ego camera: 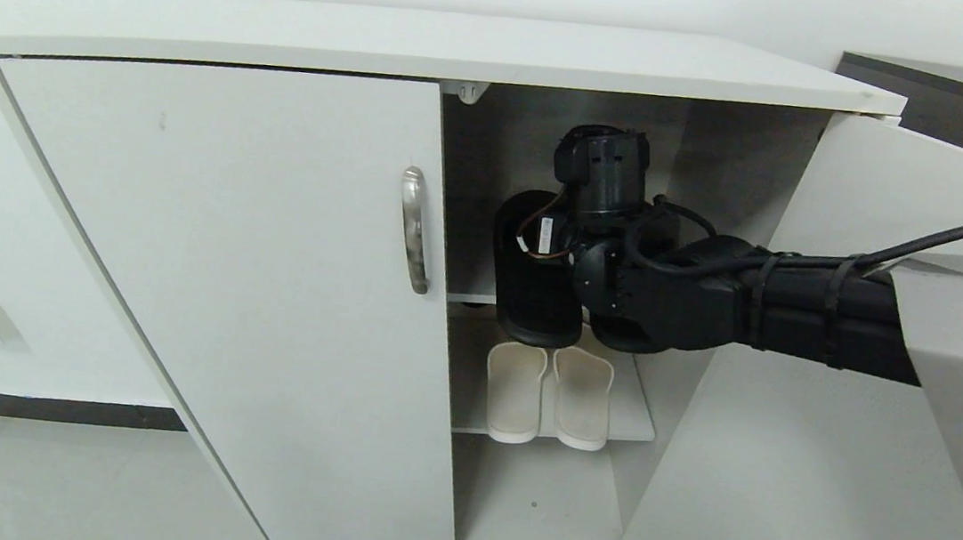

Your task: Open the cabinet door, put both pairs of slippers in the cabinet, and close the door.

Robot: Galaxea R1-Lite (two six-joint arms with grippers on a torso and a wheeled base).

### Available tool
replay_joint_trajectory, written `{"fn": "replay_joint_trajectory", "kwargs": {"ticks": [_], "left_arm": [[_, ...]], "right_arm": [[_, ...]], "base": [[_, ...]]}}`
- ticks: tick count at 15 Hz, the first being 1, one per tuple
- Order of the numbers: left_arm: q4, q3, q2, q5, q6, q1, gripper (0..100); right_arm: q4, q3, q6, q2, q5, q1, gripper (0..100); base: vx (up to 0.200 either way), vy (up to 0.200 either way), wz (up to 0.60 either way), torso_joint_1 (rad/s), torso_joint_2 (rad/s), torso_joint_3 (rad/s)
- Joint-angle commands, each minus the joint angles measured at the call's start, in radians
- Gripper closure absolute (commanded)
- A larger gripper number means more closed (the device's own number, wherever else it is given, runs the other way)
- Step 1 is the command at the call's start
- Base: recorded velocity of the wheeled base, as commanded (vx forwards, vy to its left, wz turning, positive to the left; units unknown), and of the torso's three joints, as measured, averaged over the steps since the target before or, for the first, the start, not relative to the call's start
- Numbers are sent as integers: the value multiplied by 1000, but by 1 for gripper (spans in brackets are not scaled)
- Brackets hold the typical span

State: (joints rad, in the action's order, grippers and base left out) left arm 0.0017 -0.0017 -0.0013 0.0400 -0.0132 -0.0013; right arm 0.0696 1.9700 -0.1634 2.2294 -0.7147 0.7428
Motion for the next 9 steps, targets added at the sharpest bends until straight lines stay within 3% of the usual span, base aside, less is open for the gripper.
{"fn": "replay_joint_trajectory", "kwargs": {"ticks": [1,9], "left_arm": [[0,0,1,0,-1,0,100],[0,0,1,0,-1,0,100]], "right_arm": [[-8,30,-1,47,0,-8,100],[12,30,-8,42,8,-36,100]], "base": [[0,0,0,0,0,0],[0,0,0,0,0,0]]}}
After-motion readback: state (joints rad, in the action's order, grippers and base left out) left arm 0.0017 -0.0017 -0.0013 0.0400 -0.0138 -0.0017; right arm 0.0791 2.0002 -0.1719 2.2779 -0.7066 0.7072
